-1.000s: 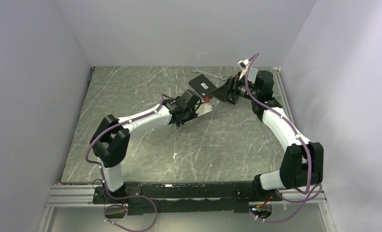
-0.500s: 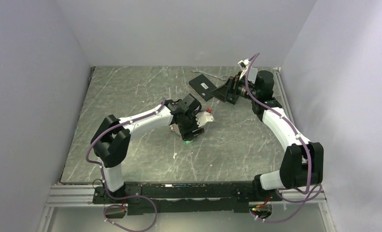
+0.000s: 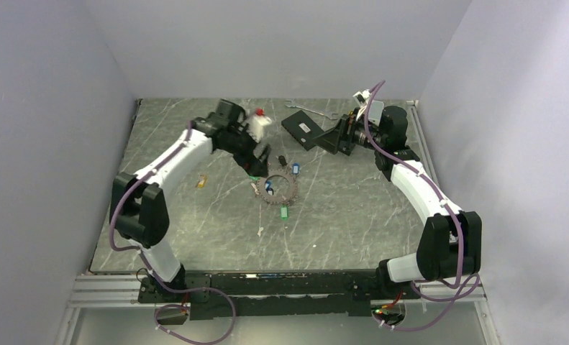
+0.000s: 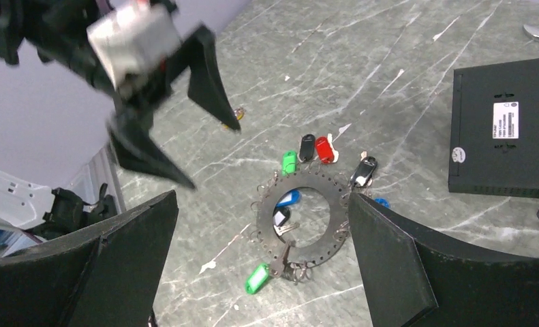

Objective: Remove the keys from the keyring

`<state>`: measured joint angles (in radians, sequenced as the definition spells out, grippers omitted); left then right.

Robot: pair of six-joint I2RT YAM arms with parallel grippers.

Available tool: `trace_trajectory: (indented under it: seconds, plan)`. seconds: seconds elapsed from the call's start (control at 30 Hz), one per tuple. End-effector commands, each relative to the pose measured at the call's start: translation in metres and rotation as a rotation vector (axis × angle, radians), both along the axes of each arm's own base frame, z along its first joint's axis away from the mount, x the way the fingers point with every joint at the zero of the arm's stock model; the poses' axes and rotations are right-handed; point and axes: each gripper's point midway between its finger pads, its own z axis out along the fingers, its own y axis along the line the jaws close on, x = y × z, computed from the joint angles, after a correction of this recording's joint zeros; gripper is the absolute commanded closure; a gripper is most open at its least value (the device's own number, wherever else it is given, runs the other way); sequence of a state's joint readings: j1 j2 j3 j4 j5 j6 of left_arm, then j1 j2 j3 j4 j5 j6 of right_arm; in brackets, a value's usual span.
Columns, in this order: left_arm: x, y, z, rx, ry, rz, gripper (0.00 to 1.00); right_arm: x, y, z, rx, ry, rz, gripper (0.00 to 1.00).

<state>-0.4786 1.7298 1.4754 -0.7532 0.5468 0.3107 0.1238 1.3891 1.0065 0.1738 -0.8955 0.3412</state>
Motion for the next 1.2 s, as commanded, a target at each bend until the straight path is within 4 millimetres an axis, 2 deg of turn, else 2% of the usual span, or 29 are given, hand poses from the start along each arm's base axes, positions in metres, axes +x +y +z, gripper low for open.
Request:
trace_trajectory:
  seconds: [0.0, 0.2, 0.3, 0.37, 0.43, 0.5, 0.6, 0.7, 0.8, 0.93, 1.17]
  plan:
    - [0.034, 0.036, 0.061, -0.184, -0.035, 0.156, 0.00, 0.004, -0.007, 0.016, -0.033, -0.084, -0.011, 0.00]
    - [0.085, 0.120, 0.083, -0.207, -0.057, 0.401, 0.01, 0.015, -0.024, 0.010, -0.112, -0.094, -0.053, 0.00]
    - [0.103, 0.160, 0.082, -0.192, -0.036, 0.493, 0.00, 0.023, -0.042, -0.006, -0.157, -0.060, -0.074, 0.00]
    - [0.109, 0.186, 0.075, -0.188, -0.018, 0.532, 0.01, 0.027, -0.056, -0.021, -0.205, -0.030, -0.084, 0.00]
    - [0.112, 0.208, 0.064, -0.169, -0.022, 0.572, 0.01, 0.032, -0.081, -0.037, -0.241, 0.011, -0.122, 0.00]
    - [0.116, 0.228, 0.047, -0.085, -0.058, 0.629, 0.01, 0.032, -0.105, -0.059, -0.290, 0.047, -0.154, 0.00]
    - [0.114, 0.248, 0.015, 0.025, -0.094, 0.687, 0.01, 0.030, -0.129, -0.097, -0.376, 0.086, -0.192, 0.00]
    - [0.107, 0.252, -0.007, 0.039, -0.076, 0.729, 0.01, 0.025, -0.141, -0.129, -0.415, 0.131, -0.216, 0.00]
    - [0.100, 0.248, -0.025, 0.034, -0.044, 0.742, 0.01, 0.021, -0.143, -0.144, -0.406, 0.159, -0.216, 0.00]
    - [0.097, 0.250, -0.033, 0.057, -0.033, 0.756, 0.01, 0.021, -0.140, -0.151, -0.386, 0.173, -0.214, 0.00]
    - [0.096, 0.246, -0.031, 0.054, -0.052, 0.752, 0.01, 0.020, -0.136, -0.152, -0.360, 0.182, -0.202, 0.00]
